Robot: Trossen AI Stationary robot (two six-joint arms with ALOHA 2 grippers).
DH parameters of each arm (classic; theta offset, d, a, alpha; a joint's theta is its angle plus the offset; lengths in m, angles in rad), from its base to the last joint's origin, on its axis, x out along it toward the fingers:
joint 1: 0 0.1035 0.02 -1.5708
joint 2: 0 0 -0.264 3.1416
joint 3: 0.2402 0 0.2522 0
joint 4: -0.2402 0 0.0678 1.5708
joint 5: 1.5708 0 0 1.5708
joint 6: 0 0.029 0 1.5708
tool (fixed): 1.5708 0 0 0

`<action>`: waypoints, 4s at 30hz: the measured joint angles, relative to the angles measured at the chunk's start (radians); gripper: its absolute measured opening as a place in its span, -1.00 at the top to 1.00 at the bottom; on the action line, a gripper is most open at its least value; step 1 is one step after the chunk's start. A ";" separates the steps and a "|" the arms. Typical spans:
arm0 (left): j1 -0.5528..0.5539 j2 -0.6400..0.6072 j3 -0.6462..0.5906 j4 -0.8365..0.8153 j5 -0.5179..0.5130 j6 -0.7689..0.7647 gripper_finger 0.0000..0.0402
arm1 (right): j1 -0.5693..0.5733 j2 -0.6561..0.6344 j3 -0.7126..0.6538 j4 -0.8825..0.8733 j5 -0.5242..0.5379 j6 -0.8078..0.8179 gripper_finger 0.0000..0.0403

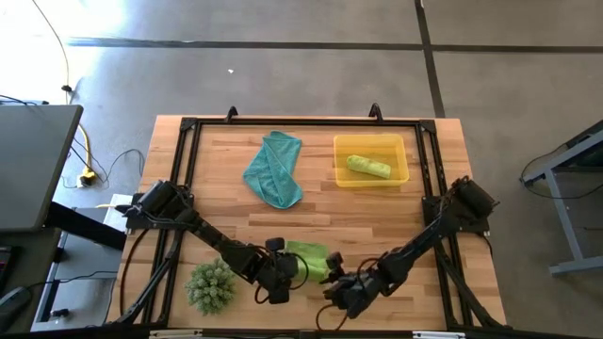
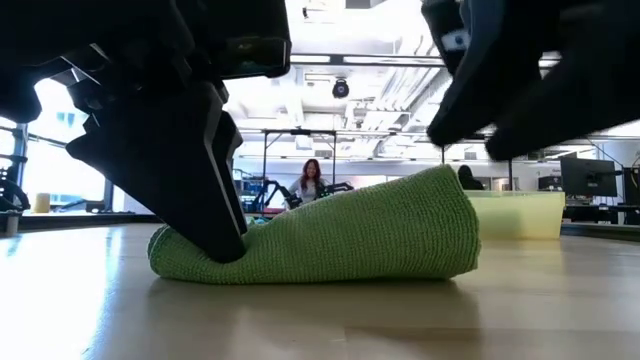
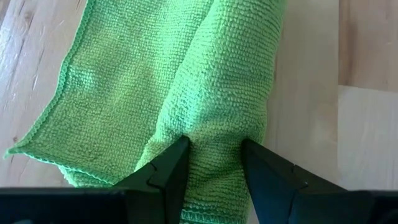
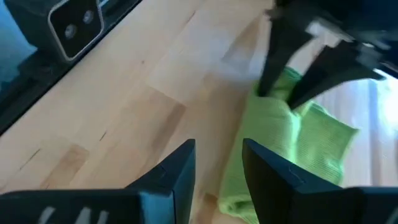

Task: Roll microfiber towels into tight, uniform cylinder then place into a basket
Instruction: Roll the green towel

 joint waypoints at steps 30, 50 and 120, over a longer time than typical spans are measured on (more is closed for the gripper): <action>-0.010 -0.078 -0.008 0.029 0.048 -0.044 0.30 | -0.154 0.045 -0.005 -0.201 -0.066 0.329 0.13; -0.019 -0.124 -0.003 0.040 -0.046 0.013 0.30 | -0.169 0.059 0.001 -0.244 -0.141 0.388 0.51; -0.160 -0.123 -0.002 0.101 -0.180 0.129 0.23 | -0.332 0.135 -0.003 0.029 -0.691 0.662 0.95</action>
